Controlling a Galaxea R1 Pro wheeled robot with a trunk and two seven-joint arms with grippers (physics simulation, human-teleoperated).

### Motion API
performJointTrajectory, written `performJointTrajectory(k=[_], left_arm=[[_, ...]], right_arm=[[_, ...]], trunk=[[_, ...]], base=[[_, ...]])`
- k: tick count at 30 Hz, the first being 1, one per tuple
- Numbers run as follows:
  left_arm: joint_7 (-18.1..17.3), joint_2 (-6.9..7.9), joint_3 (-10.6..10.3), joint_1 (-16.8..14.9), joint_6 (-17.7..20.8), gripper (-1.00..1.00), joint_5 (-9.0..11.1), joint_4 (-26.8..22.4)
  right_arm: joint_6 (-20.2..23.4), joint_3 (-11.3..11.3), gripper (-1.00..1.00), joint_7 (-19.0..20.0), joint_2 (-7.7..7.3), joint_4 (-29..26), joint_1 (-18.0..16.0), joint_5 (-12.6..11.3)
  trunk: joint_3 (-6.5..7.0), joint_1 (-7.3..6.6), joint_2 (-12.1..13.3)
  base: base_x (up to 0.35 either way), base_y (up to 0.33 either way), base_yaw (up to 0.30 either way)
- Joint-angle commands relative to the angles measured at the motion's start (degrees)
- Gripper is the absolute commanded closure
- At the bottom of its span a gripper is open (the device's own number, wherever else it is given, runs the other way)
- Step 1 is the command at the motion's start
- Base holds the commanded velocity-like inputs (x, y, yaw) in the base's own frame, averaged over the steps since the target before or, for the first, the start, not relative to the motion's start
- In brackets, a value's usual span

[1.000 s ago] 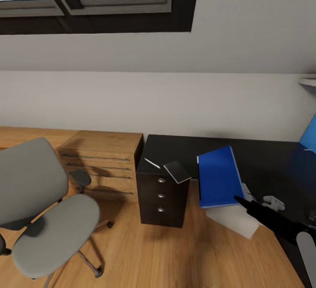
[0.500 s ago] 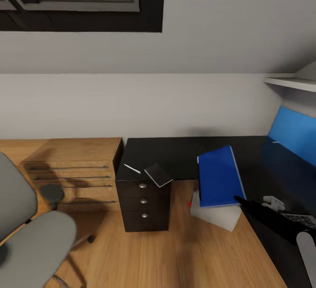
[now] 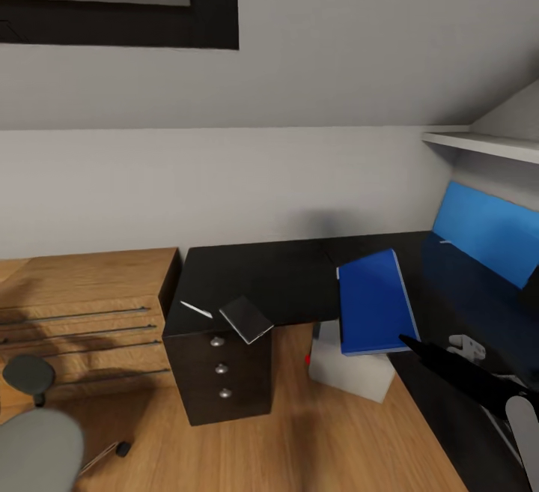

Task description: In the bedroom, organize the workspace by keeping the computer under the desk, ensuring the monitor is on the desk, placing the keyboard on the desk next to the monitor, placing the mouse on the desk next to the keyboard, moving the folder from the swivel chair onto the desk next to the mouse, stacking the notebook on top of the folder with the pen on top of the notebook, and positioning the swivel chair next to the desk.

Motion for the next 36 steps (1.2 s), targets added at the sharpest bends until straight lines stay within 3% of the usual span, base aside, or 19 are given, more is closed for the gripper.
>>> performJointTrajectory(k=[1, 6, 7, 8, 11, 14, 16, 17, 18, 20, 23, 24, 26, 29, 36], left_arm=[[0.4, 0.08, -0.5, 0.0, -0.3, -1.0, 0.4, 0.0], [0.3, 0.05, -0.5, -0.1, -0.3, -1.0, 0.4, 0.5], [0.3, 0.04, -0.5, -0.1, -0.3, -1.0, 0.3, 0.9], [0.3, 0.02, -0.6, 0.0, -0.3, -1.0, 0.3, 1.8], [0.3, 0.01, -0.6, 0.0, -0.3, -1.0, 0.3, 1.9], [0.3, 0.01, -0.7, 0.0, -0.3, -1.0, 0.3, 1.9], [0.3, 0.01, -0.7, -0.1, -0.3, -1.0, 0.2, 1.9], [0.3, 0.01, -0.7, -0.1, -0.3, -1.0, 0.2, 1.9], [0.3, 0.01, -0.7, -0.1, -0.3, -1.0, 0.2, 1.9], [0.3, 0.01, -0.7, -0.1, -0.3, -1.0, 0.2, 1.9], [0.3, 0.01, -0.7, -0.1, -0.3, -1.0, 0.2, 1.9], [0.3, 0.01, -0.7, -0.1, -0.3, -1.0, 0.2, 1.9], [0.3, 0.01, -0.7, 0.0, -0.3, -1.0, 0.2, 1.9], [0.3, 0.01, -0.7, -0.1, -0.3, -1.0, 0.3, 2.0], [0.3, -0.02, -0.7, 0.0, -0.3, -1.0, 0.3, 2.1]], right_arm=[[0.3, -0.1, 1.0, 0.2, 0.01, 0.0, -0.1, 0.0], [-0.9, -0.1, 1.0, 0.2, 0.01, 0.1, -0.1, 0.2], [-2.4, -0.1, 1.0, 0.2, 0.01, 0.3, -0.1, 0.2], [-8.3, 0.0, 1.0, -1.0, 0.16, 2.1, -0.1, 0.2], [-10.3, 0.0, 1.0, -3.1, 1.17, 2.8, -0.1, 0.1], [-15.5, -0.1, 1.0, -8.4, 3.99, 3.4, -0.1, 0.0], [-25.1, -0.2, 1.0, -16.5, 8.45, 4.1, -0.1, -0.8], [-26.3, -0.2, 1.0, -17.5, 9.01, 4.4, -0.1, -1.1], [-28.5, -0.2, 1.0, -19.2, 9.88, 5.2, -0.1, -2.1], [-32.0, -0.2, 1.0, -21.5, 10.93, 8.2, -0.1, -6.6], [-33.1, -0.1, 1.0, -22.7, 11.07, 11.9, -0.1, -17.3], [-33.2, -0.1, 1.0, -23.0, 11.07, 12.2, -0.1, -19.0], [-33.4, 0.0, 1.0, -26.3, 11.08, 13.9, -0.1, -25.9], [-33.4, 0.2, 1.0, -28.1, 11.19, 14.5, -0.1, -27.6], [-33.4, 0.5, 1.0, -28.5, 11.06, 14.6, -0.1, -27.9]], trunk=[[-0.07, 0.03, 0.0], [-0.07, 0.03, 0.0], [-0.07, 0.03, 0.0], [-0.07, 0.03, 0.0], [-0.07, 0.03, 0.0], [-0.07, 0.03, 0.0], [-0.07, 0.03, 0.0], [-0.07, 0.03, 0.0], [-0.07, 0.03, 0.0], [-0.07, 0.03, 0.0], [-0.07, 0.03, 0.0], [-0.07, 0.03, 0.0], [-0.07, 0.03, 0.0], [-0.07, 0.03, 0.0], [-0.07, 0.03, 0.0]], base=[[0.297, 0.0, -0.002], [0.135, 0.0, -0.001], [0.018, 0.0, 0.0], [0.002, 0.0, 0.0], [0.0, 0.0, 0.0], [0.0, 0.0, 0.0], [0.0, 0.0, 0.0], [0.0, 0.0, 0.0], [0.0, 0.0, 0.0], [0.103, 0.0, 0.0], [0.24, 0.0, 0.0], [0.28, 0.0, 0.0], [0.291, 0.0, 0.0], [0.259, 0.0, 0.0], [0.3, 0.0, 0.0]])
